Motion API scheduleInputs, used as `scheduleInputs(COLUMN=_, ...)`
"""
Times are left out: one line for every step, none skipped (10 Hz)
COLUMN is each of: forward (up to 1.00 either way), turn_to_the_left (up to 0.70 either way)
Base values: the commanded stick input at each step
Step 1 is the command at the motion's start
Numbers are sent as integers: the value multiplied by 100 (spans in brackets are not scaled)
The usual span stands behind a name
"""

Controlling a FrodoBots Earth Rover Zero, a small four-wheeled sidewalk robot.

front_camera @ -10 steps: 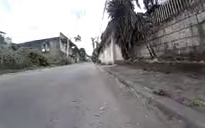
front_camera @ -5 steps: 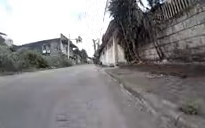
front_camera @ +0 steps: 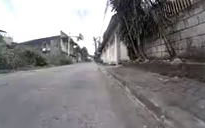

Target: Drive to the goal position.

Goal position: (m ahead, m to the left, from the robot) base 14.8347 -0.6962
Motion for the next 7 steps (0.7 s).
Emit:
scheduleInputs(forward=100, turn_to_the_left=36)
scheduleInputs(forward=100, turn_to_the_left=16)
scheduleInputs(forward=100, turn_to_the_left=0)
scheduleInputs(forward=100, turn_to_the_left=0)
scheduleInputs(forward=100, turn_to_the_left=0)
scheduleInputs(forward=100, turn_to_the_left=0)
scheduleInputs(forward=100, turn_to_the_left=0)
